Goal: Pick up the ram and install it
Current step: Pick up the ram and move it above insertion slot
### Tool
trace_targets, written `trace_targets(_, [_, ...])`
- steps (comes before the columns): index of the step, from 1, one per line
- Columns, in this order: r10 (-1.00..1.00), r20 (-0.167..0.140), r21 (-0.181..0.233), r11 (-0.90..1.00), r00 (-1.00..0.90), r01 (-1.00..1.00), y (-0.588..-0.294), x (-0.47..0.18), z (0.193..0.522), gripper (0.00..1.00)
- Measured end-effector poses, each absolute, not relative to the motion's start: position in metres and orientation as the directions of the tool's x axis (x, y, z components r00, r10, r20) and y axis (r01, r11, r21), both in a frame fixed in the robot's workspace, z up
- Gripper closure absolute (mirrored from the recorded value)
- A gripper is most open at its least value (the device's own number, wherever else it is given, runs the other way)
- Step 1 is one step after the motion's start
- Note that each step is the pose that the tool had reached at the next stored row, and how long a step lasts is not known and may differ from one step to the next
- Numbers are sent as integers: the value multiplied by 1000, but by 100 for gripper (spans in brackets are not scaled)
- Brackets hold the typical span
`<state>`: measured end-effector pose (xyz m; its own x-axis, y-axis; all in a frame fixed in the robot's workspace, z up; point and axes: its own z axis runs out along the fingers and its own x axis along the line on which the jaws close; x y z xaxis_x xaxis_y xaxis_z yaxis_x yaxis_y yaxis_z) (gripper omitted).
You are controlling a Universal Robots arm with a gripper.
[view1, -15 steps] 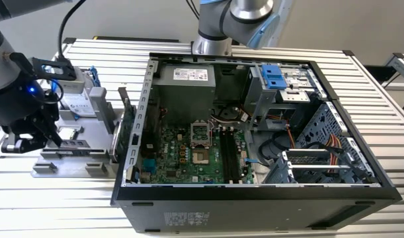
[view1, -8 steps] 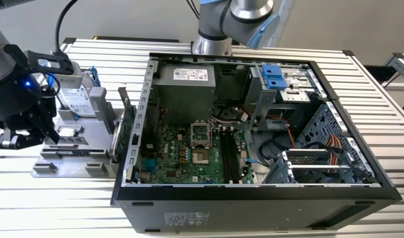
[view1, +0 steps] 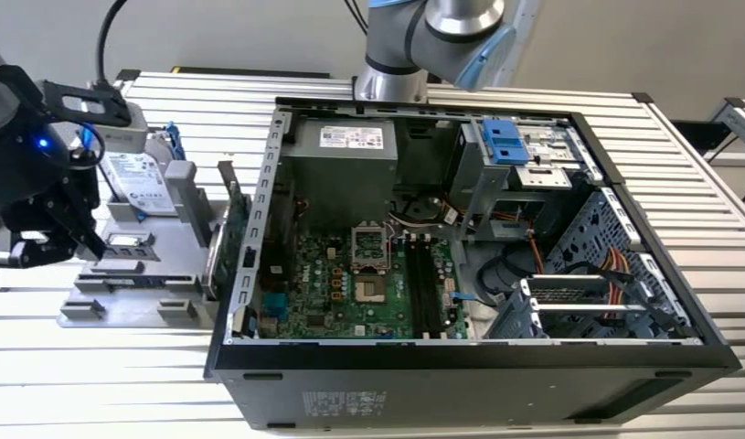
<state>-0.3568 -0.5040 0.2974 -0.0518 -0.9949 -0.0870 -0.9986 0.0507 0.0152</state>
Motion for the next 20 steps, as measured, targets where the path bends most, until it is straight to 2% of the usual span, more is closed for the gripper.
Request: trace_targets(20, [-994, -92, 15, 52, -53, -999, -504, -357, 326, 100])
